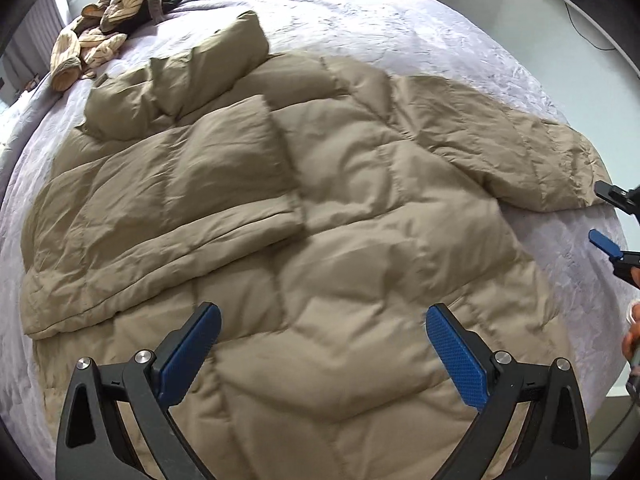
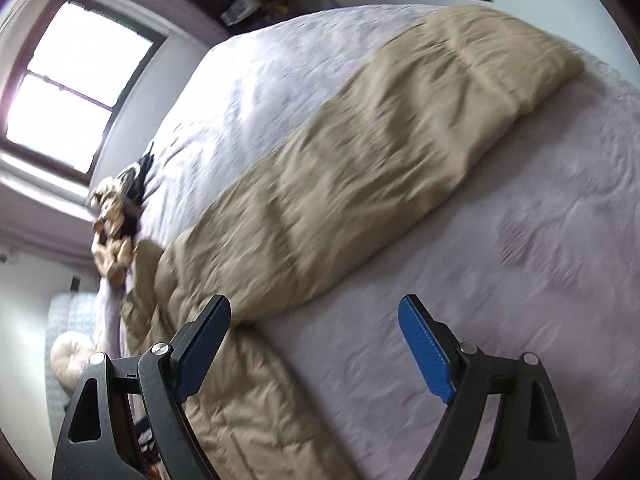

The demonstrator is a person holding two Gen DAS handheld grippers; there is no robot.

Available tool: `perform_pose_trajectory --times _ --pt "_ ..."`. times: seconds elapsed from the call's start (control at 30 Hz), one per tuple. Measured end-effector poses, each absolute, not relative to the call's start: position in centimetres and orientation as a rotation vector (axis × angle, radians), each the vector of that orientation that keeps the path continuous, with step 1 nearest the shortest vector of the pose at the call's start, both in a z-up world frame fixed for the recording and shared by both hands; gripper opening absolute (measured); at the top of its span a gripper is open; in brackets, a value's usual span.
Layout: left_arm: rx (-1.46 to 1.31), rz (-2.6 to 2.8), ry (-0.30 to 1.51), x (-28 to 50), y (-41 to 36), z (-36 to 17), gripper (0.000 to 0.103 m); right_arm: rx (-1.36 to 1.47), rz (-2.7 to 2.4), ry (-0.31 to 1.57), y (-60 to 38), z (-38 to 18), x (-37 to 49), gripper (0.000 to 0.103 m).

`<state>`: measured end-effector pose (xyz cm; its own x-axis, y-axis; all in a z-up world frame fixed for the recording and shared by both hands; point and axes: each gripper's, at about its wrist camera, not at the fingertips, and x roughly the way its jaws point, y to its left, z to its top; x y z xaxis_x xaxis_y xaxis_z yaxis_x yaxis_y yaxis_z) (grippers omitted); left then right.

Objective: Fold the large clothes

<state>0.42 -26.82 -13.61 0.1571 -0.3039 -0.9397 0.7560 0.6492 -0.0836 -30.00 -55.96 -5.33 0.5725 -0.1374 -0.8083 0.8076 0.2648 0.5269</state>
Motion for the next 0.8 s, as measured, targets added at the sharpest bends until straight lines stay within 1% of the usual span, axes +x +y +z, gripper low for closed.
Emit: perform_pose_trajectory --times 0.07,0.17,0.3,0.53,0.57,0.6,0.63,0.67,0.7,0.8 --pt "0.454 -0.797 1.191 0.3 -27.5 -13.5 0.103 1.175 -0.755 0.707 -57.5 -6.0 -30.9 0.088" --pt "0.438 -0.789 1.188 0.2 -28.2 -13.3 0.103 1.33 -0.769 0.631 -60.4 -7.7 -32.7 0.088" --pt "0.426 -0.786 1.182 0.1 -28.8 -13.2 0.103 1.502 -0.776 0.425 -63.5 -9.5 -34.5 0.088" --pt "0.39 -0.771 1.188 1.0 -29.0 -12.9 0.103 1.634 -0.733 0.226 -67.3 -10.7 -33.5 0.087" --pt "0.383 -0.77 1.195 1.1 -28.9 -12.9 0.103 1.65 -0.726 0.204 -67.7 -10.8 -33.3 0.08" --pt "0.378 -0.768 1.201 1.3 -28.8 -12.9 0.103 1.679 -0.71 0.177 -67.9 -11.0 -32.9 0.064" --pt "0.373 -0.762 1.201 1.5 -28.7 -12.9 0.103 1.71 -0.692 0.161 -68.3 -11.2 -32.7 0.052" --pt "0.367 -0.757 1.199 1.7 -28.4 -12.8 0.103 1.742 -0.677 0.147 -68.6 -11.5 -32.6 0.026" --pt "0.363 -0.751 1.197 1.8 -28.3 -12.8 0.103 1.781 -0.644 0.123 -68.6 -11.9 -32.1 0.012" --pt "0.361 -0.724 1.19 2.5 -27.5 -12.7 0.103 1.79 -0.555 0.075 -68.7 -11.5 -30.5 0.008"
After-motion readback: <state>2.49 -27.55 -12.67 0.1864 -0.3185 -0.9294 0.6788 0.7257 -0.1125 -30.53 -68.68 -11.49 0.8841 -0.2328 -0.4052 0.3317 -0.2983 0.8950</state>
